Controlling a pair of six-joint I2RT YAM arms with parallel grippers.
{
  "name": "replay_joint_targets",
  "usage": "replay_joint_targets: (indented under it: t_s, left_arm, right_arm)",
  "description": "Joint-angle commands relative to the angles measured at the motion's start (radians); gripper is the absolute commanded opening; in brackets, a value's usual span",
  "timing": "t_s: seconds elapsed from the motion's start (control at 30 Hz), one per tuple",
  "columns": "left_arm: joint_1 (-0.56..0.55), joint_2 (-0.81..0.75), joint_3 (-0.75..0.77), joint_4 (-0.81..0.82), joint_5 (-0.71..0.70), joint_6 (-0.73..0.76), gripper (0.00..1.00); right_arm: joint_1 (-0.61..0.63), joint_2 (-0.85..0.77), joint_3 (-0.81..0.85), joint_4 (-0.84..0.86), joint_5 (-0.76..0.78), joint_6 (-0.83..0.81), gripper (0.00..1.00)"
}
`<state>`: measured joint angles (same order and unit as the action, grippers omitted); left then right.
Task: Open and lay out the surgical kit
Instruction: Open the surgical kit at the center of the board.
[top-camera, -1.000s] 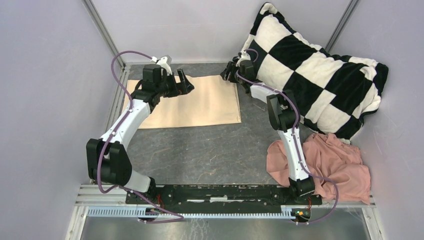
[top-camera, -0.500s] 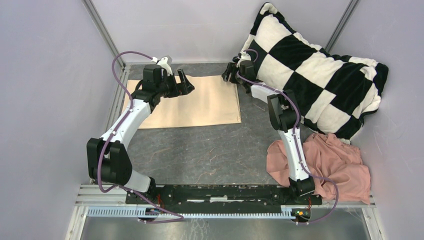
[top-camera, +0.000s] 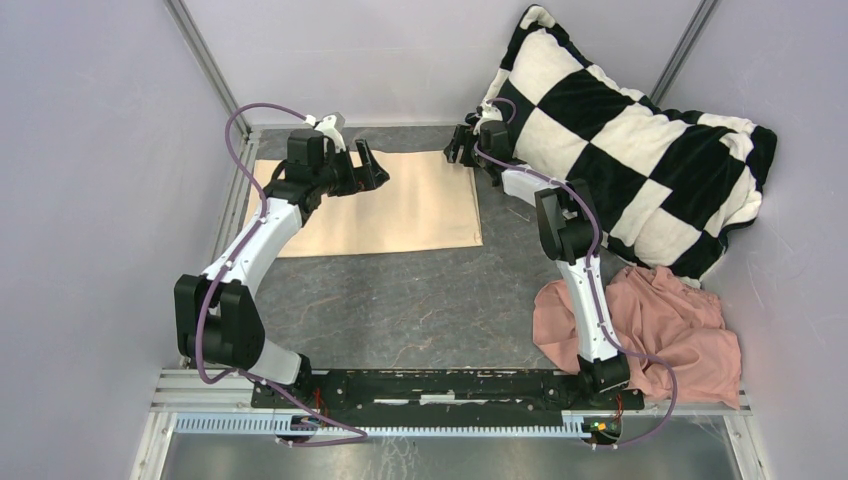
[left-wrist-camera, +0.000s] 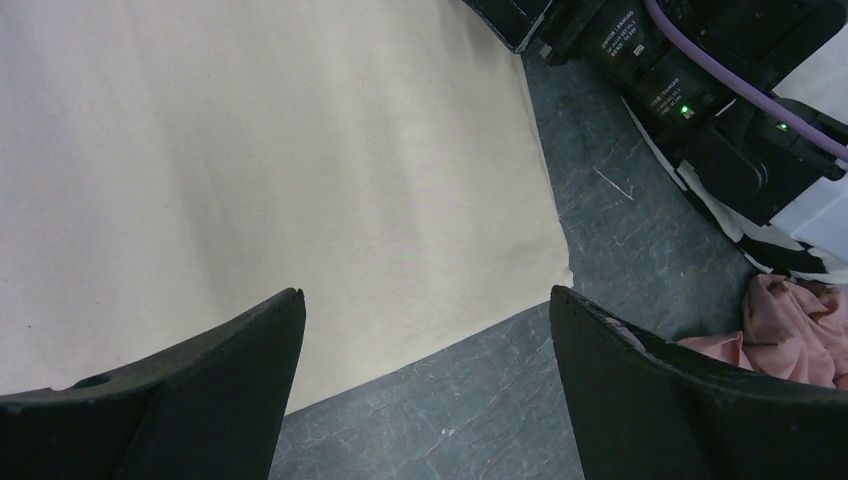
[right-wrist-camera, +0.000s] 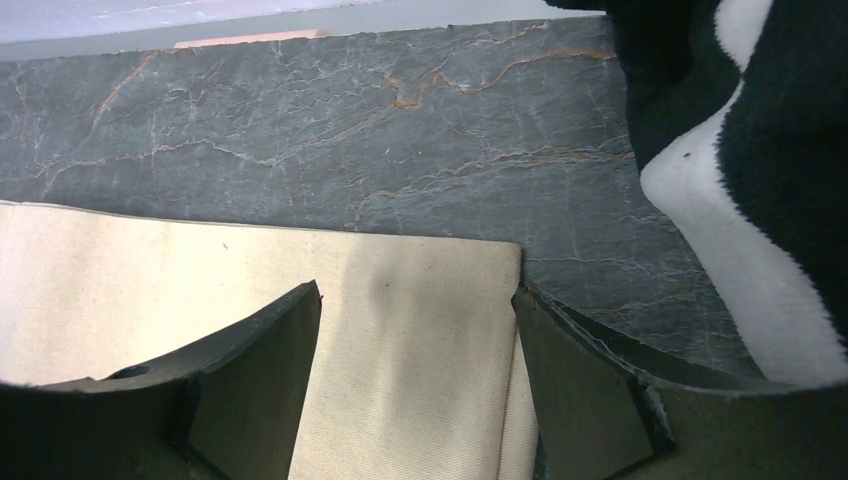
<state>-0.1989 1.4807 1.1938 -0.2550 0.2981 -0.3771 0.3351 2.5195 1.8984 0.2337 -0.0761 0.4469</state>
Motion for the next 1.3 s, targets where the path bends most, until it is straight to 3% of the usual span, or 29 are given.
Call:
replay_joint_targets:
  t_s: [0.0,0.37,0.57,0.9,1.27]
  left_arm:
    - [-0.009,0.016,0.000,0.035,0.024,-0.008,0.97]
    - [-0.011,0.018,0.003,0.035,0.036,-0.007,0.97]
    - [-0.011,0.018,0.002,0.036,0.033,-0.006,0.97]
    - [-0.013,0.019,0.001,0.035,0.037,-0.005,0.97]
    - [-0.013,0.023,0.003,0.034,0.043,-0.005,0.97]
  right_arm:
    - [-0.038,0.001,0.016,-0.082,0.030,0.006,0.79]
    - [-0.042,0.040,0.074,-0.111,0.058,-0.030,0.81]
    - [-0.029,0.069,0.080,-0.059,-0.025,-0.016,0.75]
    - [-0.027,0.116,0.176,-0.057,-0.003,-0.116,0.84]
    - [-0.030,0.138,0.203,-0.022,-0.116,-0.114,0.68]
